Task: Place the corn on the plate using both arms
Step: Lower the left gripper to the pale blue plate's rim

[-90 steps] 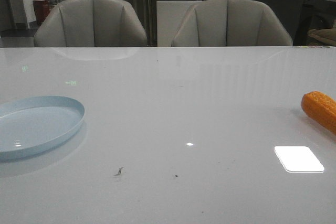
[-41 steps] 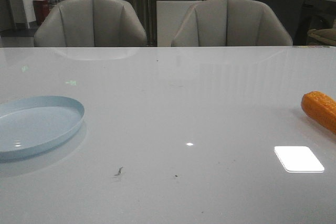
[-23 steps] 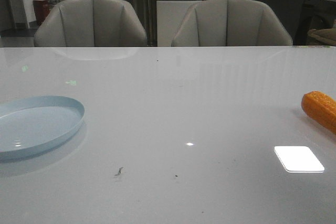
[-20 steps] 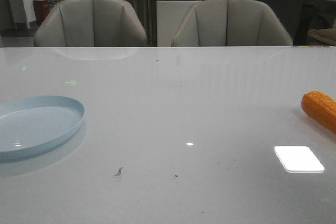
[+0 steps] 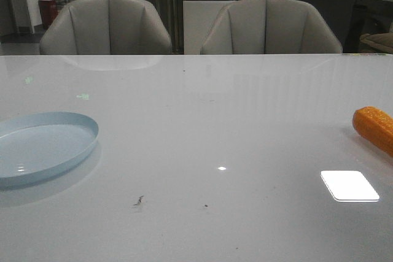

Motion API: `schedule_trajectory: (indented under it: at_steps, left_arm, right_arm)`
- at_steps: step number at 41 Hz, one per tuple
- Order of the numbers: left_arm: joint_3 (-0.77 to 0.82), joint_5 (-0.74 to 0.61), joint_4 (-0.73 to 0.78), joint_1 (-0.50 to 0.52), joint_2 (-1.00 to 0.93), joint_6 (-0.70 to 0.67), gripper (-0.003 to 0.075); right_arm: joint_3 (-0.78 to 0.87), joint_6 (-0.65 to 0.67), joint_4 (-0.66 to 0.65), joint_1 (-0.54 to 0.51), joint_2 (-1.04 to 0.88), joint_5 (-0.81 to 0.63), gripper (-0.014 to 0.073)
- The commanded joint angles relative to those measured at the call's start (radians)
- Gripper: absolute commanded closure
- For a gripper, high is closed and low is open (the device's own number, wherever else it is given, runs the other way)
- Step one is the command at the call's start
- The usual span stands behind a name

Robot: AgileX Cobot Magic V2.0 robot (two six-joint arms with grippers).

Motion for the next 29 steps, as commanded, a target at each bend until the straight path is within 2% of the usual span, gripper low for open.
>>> schedule_trajectory:
  at_steps: [1,18,29]
  left_arm:
    - [-0.031,-0.060,-0.014,-0.001,0.006,0.003,0.0276]
    - [-0.031,-0.021,-0.014,-0.001,0.066,0.003,0.0277]
    - [-0.070,-0.054,-0.016,-0.001,0.234,0.003,0.0277]
  right_arm:
    - [-0.034,-0.002,-0.004,-0.002,0.019,-0.044,0.0055]
    - [-0.034,0.000,-0.004,-0.002,0.065,-0.042,0.0048]
    - [-0.034,0.003,-0.002,-0.002,0.108,-0.007,0.0048]
